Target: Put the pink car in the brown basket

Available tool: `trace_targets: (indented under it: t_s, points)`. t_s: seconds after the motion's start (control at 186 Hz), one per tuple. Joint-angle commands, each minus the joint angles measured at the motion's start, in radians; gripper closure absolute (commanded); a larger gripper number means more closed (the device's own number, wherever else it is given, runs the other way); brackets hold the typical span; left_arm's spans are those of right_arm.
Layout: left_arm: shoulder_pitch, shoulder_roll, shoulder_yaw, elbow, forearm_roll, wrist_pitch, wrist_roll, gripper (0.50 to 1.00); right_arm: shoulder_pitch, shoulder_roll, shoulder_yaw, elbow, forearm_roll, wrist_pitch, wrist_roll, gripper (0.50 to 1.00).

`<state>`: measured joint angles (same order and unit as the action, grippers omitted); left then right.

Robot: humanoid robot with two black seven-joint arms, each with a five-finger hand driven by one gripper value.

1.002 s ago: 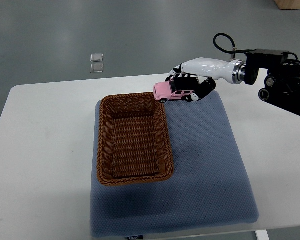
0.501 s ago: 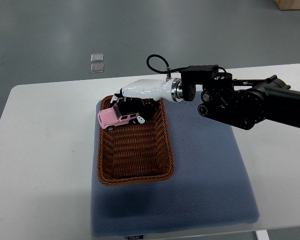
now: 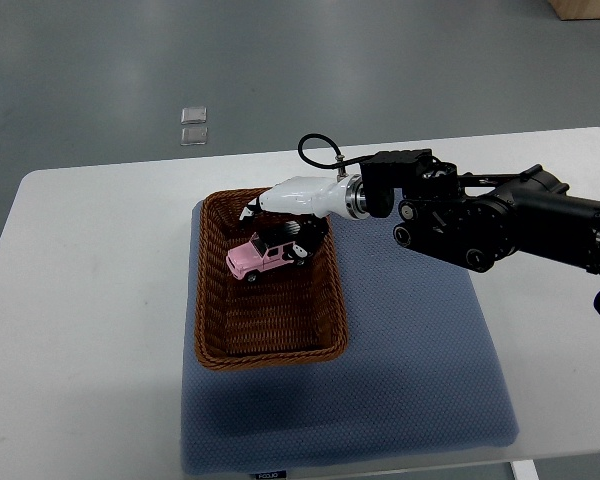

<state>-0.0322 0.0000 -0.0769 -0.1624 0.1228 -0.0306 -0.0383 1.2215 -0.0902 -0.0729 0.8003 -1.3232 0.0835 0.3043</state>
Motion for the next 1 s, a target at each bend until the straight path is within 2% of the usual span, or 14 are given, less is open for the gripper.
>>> trace_targets:
  t_s: [0.0,0.129,0.237,0.479,0.813,0.878,0.996]
  points:
    - [0.000,0.000,0.000,0.000,0.000,0.000,0.000,0.500,0.000,-0.003,0.004,0.002,0.006,0.001,0.001,0.587]
    - [0.000,0.000,0.000,0.000,0.000,0.000,0.000,0.500,0.000,-0.011,0.028,0.008,0.022,-0.002,0.003,0.587]
    - [0.000,0.000,0.000,0.000,0.000,0.000,0.000,0.500,-0.002,-0.019,0.131,0.008,0.056,-0.001,0.003,0.587]
    - [0.000,0.000,0.000,0.000,0.000,0.000,0.000,0.500,-0.042,-0.092,0.321,0.008,0.345,-0.002,-0.001,0.587]
    - [0.000,0.000,0.000,0.000,0.000,0.000,0.000,0.500,-0.227,-0.168,0.504,-0.018,0.645,-0.004,-0.028,0.589]
    - [0.000,0.000,0.000,0.000,0.000,0.000,0.000,0.500,-0.264,-0.169,0.550,-0.023,0.679,-0.021,-0.030,0.587]
    - [0.000,0.000,-0.001,0.000,0.000,0.000,0.000,0.500,-0.323,-0.169,0.617,-0.046,0.756,-0.106,-0.031,0.589]
